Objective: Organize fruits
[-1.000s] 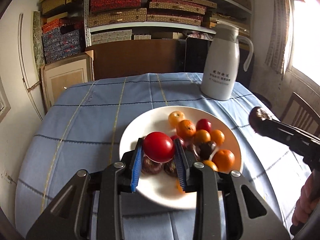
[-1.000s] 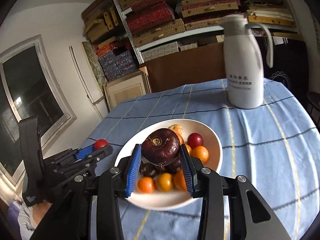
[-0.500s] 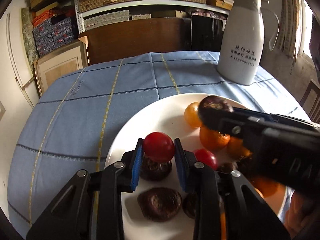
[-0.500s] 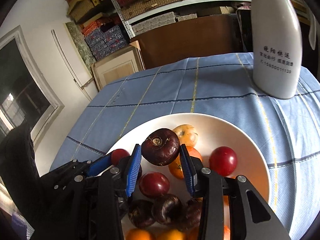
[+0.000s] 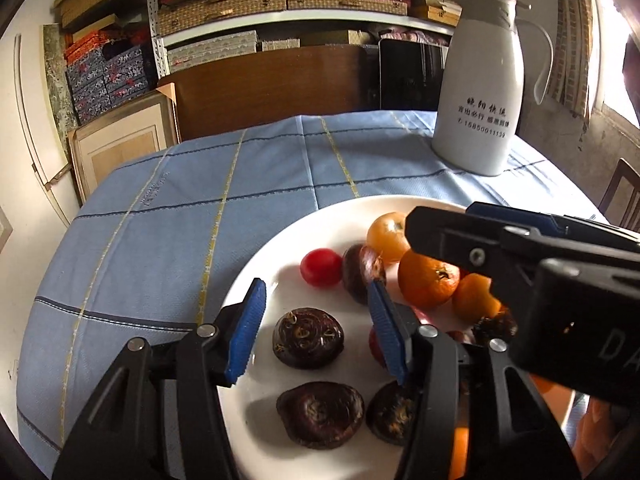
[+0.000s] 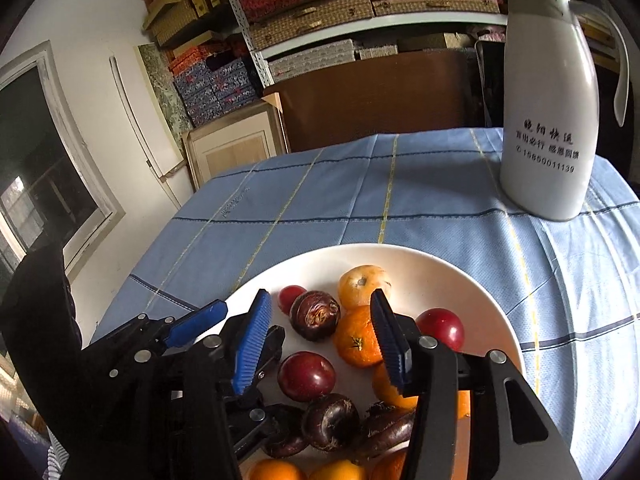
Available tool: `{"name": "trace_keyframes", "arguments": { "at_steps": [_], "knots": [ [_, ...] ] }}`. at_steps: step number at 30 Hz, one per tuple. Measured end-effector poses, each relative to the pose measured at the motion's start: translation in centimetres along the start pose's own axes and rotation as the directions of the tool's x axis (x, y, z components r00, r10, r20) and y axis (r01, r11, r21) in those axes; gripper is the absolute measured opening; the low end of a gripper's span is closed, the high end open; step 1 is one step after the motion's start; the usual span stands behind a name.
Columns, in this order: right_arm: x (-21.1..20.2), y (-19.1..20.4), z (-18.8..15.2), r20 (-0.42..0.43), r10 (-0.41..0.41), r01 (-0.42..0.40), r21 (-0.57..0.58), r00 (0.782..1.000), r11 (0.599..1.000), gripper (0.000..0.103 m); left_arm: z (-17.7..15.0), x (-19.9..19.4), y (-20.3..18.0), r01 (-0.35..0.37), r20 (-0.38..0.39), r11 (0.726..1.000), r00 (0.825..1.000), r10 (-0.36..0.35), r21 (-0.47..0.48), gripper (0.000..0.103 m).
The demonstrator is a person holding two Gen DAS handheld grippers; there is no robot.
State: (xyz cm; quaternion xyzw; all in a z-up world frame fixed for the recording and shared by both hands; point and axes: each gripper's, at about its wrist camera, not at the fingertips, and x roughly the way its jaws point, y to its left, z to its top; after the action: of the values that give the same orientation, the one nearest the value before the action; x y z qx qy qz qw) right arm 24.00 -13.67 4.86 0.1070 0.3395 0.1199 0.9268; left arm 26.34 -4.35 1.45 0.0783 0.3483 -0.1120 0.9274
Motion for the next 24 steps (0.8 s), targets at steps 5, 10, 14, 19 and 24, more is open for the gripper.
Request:
{"name": "trace_keyframes", "arguments": {
  "at_steps": [5, 10, 14, 19, 24],
  "knots": [
    [-2.4, 1.0, -0.5, 0.044, 0.007, -0.006, -0.023, 0.999, 1.000, 0.055, -0.5, -2.6, -0.3, -0.012, 0.040, 1.000, 0.999, 0.012, -0.005, 0.067],
    [-5.1, 1.8, -2.1, 0.100, -0.019, 0.024, -0.047, 0.995, 0.999, 0.056, -1.6, -5.0, -0.6, -0.025, 0.070, 1.000, 0.997, 0.025, -0.001, 0.074],
    [-7.0, 1.3, -4.1, 0.117, -0.025, 0.029, -0.035, 0.993, 0.999, 0.059, -3.2, -6.3, -0.3, -0.028, 0.071, 0.999, 0.997, 0.029, -0.021, 0.078],
    [-9.2, -0.4, -7.1, 0.124, -0.043, 0.044, -0.001, 0.991, 0.999, 0.062, -5.7, -7.7, -0.5, -0.049, 0.068, 0.998, 0.996, 0.051, -0.036, 0.083],
    [-10.6, -2.0, -9.8, 0.109, -0.077, 0.075, 0.021, 0.991, 0.997, 0.063, -8.1, -9.8, -1.3, -0.074, 0.079, 0.996, 0.994, 0.077, -0.042, 0.091]
  ]
}}
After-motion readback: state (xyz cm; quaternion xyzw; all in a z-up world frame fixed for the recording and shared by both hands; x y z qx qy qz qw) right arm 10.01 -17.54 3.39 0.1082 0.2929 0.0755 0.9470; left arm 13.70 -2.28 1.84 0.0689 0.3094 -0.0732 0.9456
